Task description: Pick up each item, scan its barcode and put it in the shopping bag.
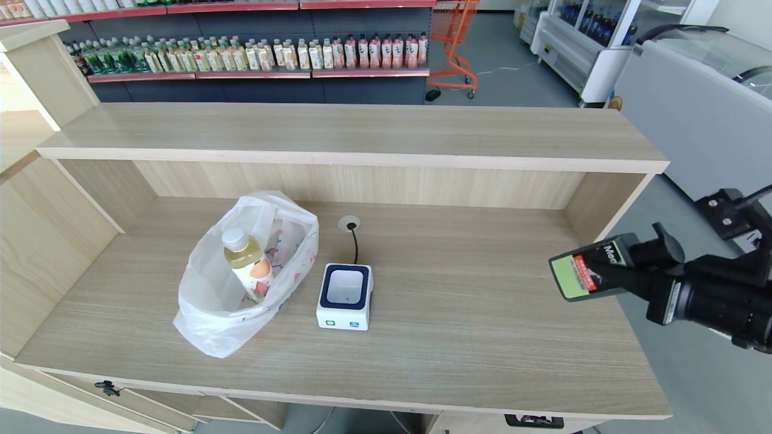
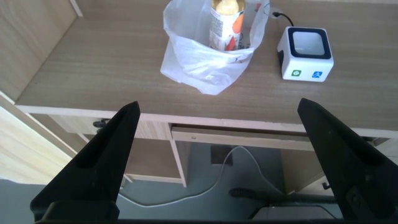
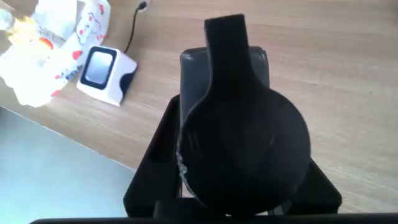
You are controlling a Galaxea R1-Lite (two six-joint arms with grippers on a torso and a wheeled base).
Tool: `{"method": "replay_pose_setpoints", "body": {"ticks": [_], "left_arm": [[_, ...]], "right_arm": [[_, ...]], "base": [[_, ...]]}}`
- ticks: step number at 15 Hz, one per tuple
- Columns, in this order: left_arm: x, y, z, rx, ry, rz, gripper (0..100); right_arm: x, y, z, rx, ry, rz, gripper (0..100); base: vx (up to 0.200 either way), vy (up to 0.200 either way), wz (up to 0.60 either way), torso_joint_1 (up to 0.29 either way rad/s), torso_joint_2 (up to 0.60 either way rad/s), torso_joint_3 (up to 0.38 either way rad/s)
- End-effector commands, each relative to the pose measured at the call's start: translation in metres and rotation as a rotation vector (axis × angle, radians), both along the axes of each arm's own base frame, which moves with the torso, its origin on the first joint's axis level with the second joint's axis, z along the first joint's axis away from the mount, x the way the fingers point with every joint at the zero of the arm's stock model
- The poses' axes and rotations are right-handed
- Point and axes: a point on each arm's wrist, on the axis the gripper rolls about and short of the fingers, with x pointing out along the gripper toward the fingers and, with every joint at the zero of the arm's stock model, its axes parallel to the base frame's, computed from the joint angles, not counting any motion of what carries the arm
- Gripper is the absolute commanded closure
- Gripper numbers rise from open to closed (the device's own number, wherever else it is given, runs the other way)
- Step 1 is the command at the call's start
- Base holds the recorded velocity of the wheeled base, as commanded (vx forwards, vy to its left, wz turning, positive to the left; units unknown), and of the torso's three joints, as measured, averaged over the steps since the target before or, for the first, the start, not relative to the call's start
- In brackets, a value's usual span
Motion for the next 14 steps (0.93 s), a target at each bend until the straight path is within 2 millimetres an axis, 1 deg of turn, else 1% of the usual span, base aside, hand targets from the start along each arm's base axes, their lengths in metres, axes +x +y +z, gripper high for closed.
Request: {"method": "replay_pose_setpoints", "body": {"ticks": [1, 2, 3, 5, 8, 14], "left_arm": [[0.000, 0.000, 0.000, -0.001, 0.002, 0.002, 0], [0.000, 0.000, 0.000, 0.001, 0.002, 0.000, 0], [0.000, 0.000, 0.000, 0.001, 0.002, 0.002, 0], [0.000, 0.000, 0.000, -0.001, 0.002, 0.000, 0], [0.000, 0.000, 0.000, -0.001, 0.002, 0.002, 0], [0.000, 0.000, 0.000, 0.006, 0.000, 0.000, 0]], "right_arm": [[0.031, 0.042, 0.007, 0.250, 0.136, 0.014, 100], [0.033, 0.051, 0.009, 0.379, 0.208, 0.012, 100], [0.029, 0.058, 0.010, 0.469, 0.276, 0.015, 100], [0.024, 0.066, 0.013, 0.573, 0.375, 0.014, 100], [0.021, 0.072, 0.013, 0.595, 0.402, 0.031, 100], [0.019, 0.070, 0.015, 0.589, 0.412, 0.022, 100]], "base": [[0.000, 0.000, 0.00, 0.000, 0.00, 0.000], [0.000, 0.000, 0.00, 0.000, 0.00, 0.000], [0.000, 0.000, 0.00, 0.000, 0.00, 0.000], [0.000, 0.000, 0.00, 0.000, 0.00, 0.000], [0.000, 0.000, 0.00, 0.000, 0.00, 0.000], [0.000, 0.000, 0.00, 0.000, 0.00, 0.000]]}}
